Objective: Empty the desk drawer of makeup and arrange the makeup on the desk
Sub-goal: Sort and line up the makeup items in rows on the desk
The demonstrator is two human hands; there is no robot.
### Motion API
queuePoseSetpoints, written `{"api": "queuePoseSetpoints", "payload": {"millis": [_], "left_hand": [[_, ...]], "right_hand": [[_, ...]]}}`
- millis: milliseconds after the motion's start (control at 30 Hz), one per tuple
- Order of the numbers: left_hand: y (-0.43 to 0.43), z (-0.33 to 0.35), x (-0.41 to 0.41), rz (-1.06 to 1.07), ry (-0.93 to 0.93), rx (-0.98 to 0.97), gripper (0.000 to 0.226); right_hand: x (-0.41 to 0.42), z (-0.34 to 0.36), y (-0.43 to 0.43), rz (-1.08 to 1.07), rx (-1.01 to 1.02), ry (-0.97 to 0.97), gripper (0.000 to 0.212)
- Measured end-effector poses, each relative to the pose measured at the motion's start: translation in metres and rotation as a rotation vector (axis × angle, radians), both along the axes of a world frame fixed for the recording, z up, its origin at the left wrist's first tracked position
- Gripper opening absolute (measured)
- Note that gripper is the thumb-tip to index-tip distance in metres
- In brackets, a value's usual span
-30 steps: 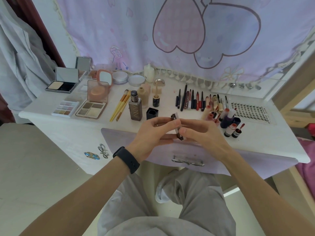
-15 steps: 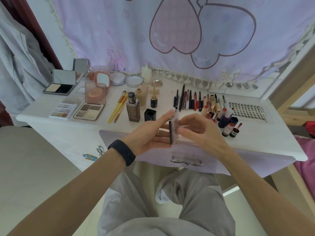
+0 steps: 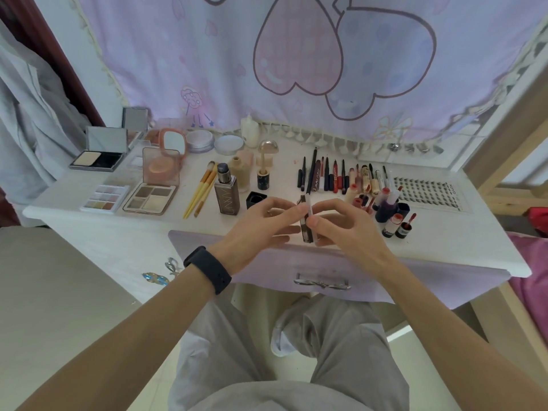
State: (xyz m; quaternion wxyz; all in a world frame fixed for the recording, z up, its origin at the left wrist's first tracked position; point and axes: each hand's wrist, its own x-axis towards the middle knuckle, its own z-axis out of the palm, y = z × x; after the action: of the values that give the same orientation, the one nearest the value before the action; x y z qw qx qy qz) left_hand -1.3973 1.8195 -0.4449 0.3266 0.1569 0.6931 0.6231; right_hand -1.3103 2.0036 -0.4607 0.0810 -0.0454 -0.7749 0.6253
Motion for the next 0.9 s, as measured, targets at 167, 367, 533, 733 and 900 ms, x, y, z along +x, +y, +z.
{"api": "queuePoseSetpoints", "payload": {"millis": [167,367,533,733,900], "left_hand": [[0.001,0.005,-0.003,0.026,-0.121,0.113,0.055],[0.002,0.004,-0.004,-0.046,-0.286,0.000,0.059],[-0.002,0.004,-0.003,-0.118,-0.400,0.033,0.063],[-0.006,0.004,-0.008,-0.110,-0.565,0.135,0.055],[-0.003,0.002,-0.005,-0.055,-0.667,0.231,0.057]], "right_hand": [[0.001,0.002,-0.001,0.072,0.059,-0.021,0.045],[-0.001,0.004,0.002,0.140,0.176,0.057,0.039],[-0.005,-0.003,0.004,0.074,0.177,0.118,0.041],[-0.005,0.001,0.010,0.101,0.087,0.120,0.041],[-0.013,0.009,0.014,0.115,0.067,0.046,0.042]]}}
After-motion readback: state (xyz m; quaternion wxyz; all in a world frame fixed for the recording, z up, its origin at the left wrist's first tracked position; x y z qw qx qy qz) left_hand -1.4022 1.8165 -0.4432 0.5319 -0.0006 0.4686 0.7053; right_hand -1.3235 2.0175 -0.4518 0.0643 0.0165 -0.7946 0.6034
